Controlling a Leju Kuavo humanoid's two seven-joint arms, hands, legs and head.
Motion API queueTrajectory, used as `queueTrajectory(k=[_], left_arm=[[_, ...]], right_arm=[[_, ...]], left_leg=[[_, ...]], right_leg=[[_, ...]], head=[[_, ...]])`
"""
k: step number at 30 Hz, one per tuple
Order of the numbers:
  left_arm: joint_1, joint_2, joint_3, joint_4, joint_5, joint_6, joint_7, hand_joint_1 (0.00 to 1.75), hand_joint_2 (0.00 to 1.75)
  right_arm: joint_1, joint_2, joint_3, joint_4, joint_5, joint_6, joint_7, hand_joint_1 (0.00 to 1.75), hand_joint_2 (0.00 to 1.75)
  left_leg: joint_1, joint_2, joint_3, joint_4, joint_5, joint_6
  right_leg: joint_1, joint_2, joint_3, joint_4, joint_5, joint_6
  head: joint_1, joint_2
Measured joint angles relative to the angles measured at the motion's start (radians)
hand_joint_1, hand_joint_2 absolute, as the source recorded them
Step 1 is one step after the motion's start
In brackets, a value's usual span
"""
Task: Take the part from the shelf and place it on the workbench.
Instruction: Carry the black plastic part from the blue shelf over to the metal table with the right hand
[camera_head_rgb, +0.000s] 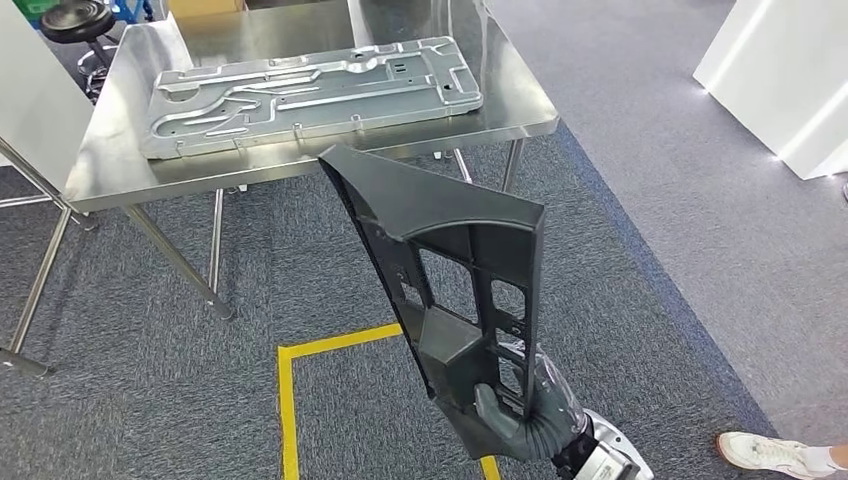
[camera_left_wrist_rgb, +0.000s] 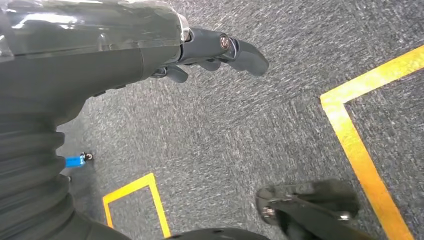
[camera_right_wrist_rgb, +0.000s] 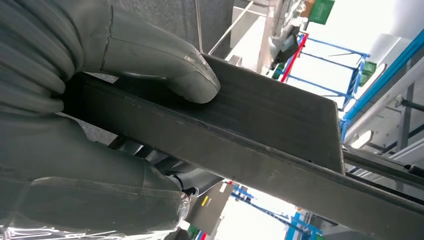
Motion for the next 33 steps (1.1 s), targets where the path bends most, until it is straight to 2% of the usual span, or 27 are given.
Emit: queueTrajectory(k=[2,3,4,5,8,10,12,13,14,15,17,18,19,21,23,25,26,28,29,30,31,33], left_arm=[[0.003,0.001,0.000,0.000,0.002,0.000,0.001,0.00,1.75],[0.004,0.001,0.000,0.000,0.003,0.000,0.001,0.00,1.75],[0.004,0.001,0.000,0.000,0.006,0.000,0.001,0.00,1.75],[0.004,0.001,0.000,0.000,0.008,0.000,0.001,0.00,1.75],[0.005,0.000,0.000,0.000,0.012,-0.001,0.001,0.00,1.75],[0.005,-0.001,0.000,0.000,0.012,-0.001,0.001,0.00,1.75],[0.005,-0.001,0.000,0.000,0.011,-0.001,0.001,0.00,1.75],[0.005,-0.001,0.000,0.000,0.010,-0.002,0.001,0.00,1.75],[0.005,-0.001,-0.001,0.000,0.009,-0.002,0.001,0.00,1.75],[0.005,-0.001,-0.002,0.000,0.009,-0.002,0.001,0.00,1.75],[0.005,-0.002,-0.003,0.000,0.008,-0.003,0.001,0.00,1.75],[0.005,-0.002,-0.003,0.000,0.008,-0.003,0.000,0.00,1.75],[0.004,-0.002,-0.004,0.000,0.008,-0.004,0.000,0.00,1.75],[0.002,-0.002,-0.004,0.000,0.008,-0.005,-0.001,0.00,1.75],[0.001,-0.001,-0.005,0.000,0.009,-0.006,-0.001,0.00,1.75],[-0.002,-0.001,-0.005,0.000,0.011,-0.006,-0.001,0.00,1.75],[-0.003,0.000,-0.005,0.000,0.013,-0.006,-0.002,0.00,1.75],[-0.004,0.000,-0.005,0.000,0.017,-0.007,-0.001,0.00,1.75],[-0.004,0.001,-0.005,0.000,0.018,-0.007,0.000,0.00,1.75],[-0.003,0.001,-0.005,0.000,0.019,-0.007,0.001,0.00,1.75],[-0.001,0.002,-0.005,0.000,0.020,-0.007,0.002,0.00,1.75],[0.001,0.002,-0.005,0.000,0.023,-0.007,0.002,0.00,1.75]], right_arm=[[0.001,0.000,0.000,0.000,0.001,0.000,0.000,1.75,1.75],[0.000,0.000,0.000,0.000,0.001,0.000,0.000,1.75,1.75],[-0.001,0.000,0.000,0.000,0.002,0.000,0.000,1.75,1.75],[-0.002,0.000,0.000,0.000,0.002,0.001,0.000,1.75,1.75],[-0.010,0.001,0.001,0.000,0.007,0.005,0.001,1.75,1.75],[-0.019,0.001,0.001,0.000,0.018,0.009,0.003,1.75,1.75],[-0.028,0.000,0.001,0.003,0.036,0.013,0.011,1.75,1.75],[-0.032,-0.001,0.002,0.006,0.048,0.013,0.017,1.75,1.75],[-0.037,-0.003,0.003,0.009,0.059,0.011,0.022,1.75,1.75],[-0.044,-0.006,0.005,0.012,0.068,0.009,0.027,1.75,1.75],[-0.058,-0.013,0.007,0.018,0.079,0.002,0.032,1.75,1.75],[-0.065,-0.017,0.007,0.020,0.083,-0.001,0.034,1.75,1.75],[-0.072,-0.020,0.008,0.022,0.088,-0.003,0.035,1.75,1.75],[-0.087,-0.028,0.010,0.029,0.099,-0.005,0.040,1.75,1.75],[-0.108,-0.039,0.013,0.038,0.107,-0.006,0.048,1.75,1.75],[-0.140,-0.052,0.016,0.049,0.115,-0.009,0.055,1.75,1.75],[-0.159,-0.058,0.017,0.055,0.122,-0.010,0.060,1.75,1.75],[-0.199,-0.075,0.021,0.072,0.136,-0.014,0.074,1.75,1.75],[-0.217,-0.083,0.022,0.081,0.141,-0.015,0.082,1.75,1.75],[-0.235,-0.092,0.024,0.091,0.146,-0.015,0.089,1.75,1.75],[-0.257,-0.101,0.027,0.102,0.151,-0.015,0.098,1.75,1.75],[-0.324,-0.123,0.036,0.131,0.168,-0.015,0.121,1.75,1.75]], left_leg=[[-0.001,0.000,0.044,-0.133,0.089,0.005],[-0.002,0.000,0.067,-0.191,0.116,0.011],[-0.003,-0.001,0.080,-0.226,0.126,0.016],[-0.004,-0.001,0.085,-0.239,0.123,0.023],[-0.001,-0.001,0.092,-0.252,0.120,0.041],[0.005,0.000,0.101,-0.260,0.120,0.050],[0.005,0.001,0.106,-0.261,0.114,0.054],[0.005,0.000,0.109,-0.261,0.110,0.055],[0.005,0.000,0.114,-0.261,0.106,0.055],[0.005,-0.002,0.120,-0.261,0.102,0.054],[0.005,-0.004,0.139,-0.261,0.090,0.049],[0.004,-0.005,0.146,-0.261,0.083,0.045],[0.003,-0.005,0.150,-0.262,0.078,0.040],[0.001,-0.005,0.152,-0.266,0.071,0.029],[0.001,-0.003,0.157,-0.267,0.064,0.019],[0.000,-0.001,0.139,-0.217,0.037,0.010],[0.001,-0.001,0.112,-0.160,0.012,0.007],[0.001,-0.001,0.028,-0.013,-0.042,0.004],[0.000,-0.001,-0.005,0.035,-0.047,0.004],[0.000,-0.001,-0.022,0.045,-0.031,0.005],[0.000,-0.001,-0.018,0.013,0.006,0.008],[-0.001,0.000,0.026,-0.124,0.100,0.018]], right_leg=[[0.002,0.002,0.019,0.001,-0.014,0.005],[0.003,0.003,0.026,0.002,-0.022,0.009],[0.005,0.004,0.029,0.003,-0.027,0.014],[0.007,0.004,0.030,0.003,-0.031,0.019],[0.006,0.003,0.030,0.010,-0.043,0.036],[0.004,0.001,-0.004,0.082,-0.079,0.046],[0.000,0.001,-0.084,0.218,-0.129,0.055],[-0.003,0.001,-0.121,0.271,-0.138,0.058],[-0.004,0.000,-0.145,0.295,-0.130,0.059],[-0.005,0.000,-0.147,0.276,-0.099,0.059],[-0.005,-0.001,-0.103,0.146,-0.008,0.055],[-0.003,-0.001,-0.077,0.081,0.023,0.051],[0.000,-0.001,-0.058,0.037,0.039,0.046],[0.006,0.001,-0.049,0.017,0.033,0.035],[0.002,0.003,-0.046,0.011,0.031,0.023],[-0.003,0.003,-0.037,0.004,0.029,0.012],[-0.003,0.001,-0.033,0.003,0.027,0.008],[0.000,0.000,-0.027,0.003,0.020,0.002],[0.001,0.000,-0.023,0.003,0.016,0.000],[0.002,0.000,-0.017,0.003,0.012,0.000],[0.003,0.001,-0.010,0.003,0.007,0.000],[0.006,0.004,0.003,0.004,-0.003,0.004]], head=[[0.000,0.000],[0.000,0.000],[0.000,0.000],[0.000,0.000],[0.000,0.000],[0.000,0.000],[0.000,0.000],[0.000,0.000],[0.000,0.000],[0.000,0.000],[0.000,0.000],[0.000,0.000],[0.000,0.000],[0.000,0.000],[0.000,0.000],[0.000,0.000],[0.000,0.000],[0.000,0.000],[0.000,0.000],[0.000,0.000],[0.000,0.000],[0.000,0.000]])
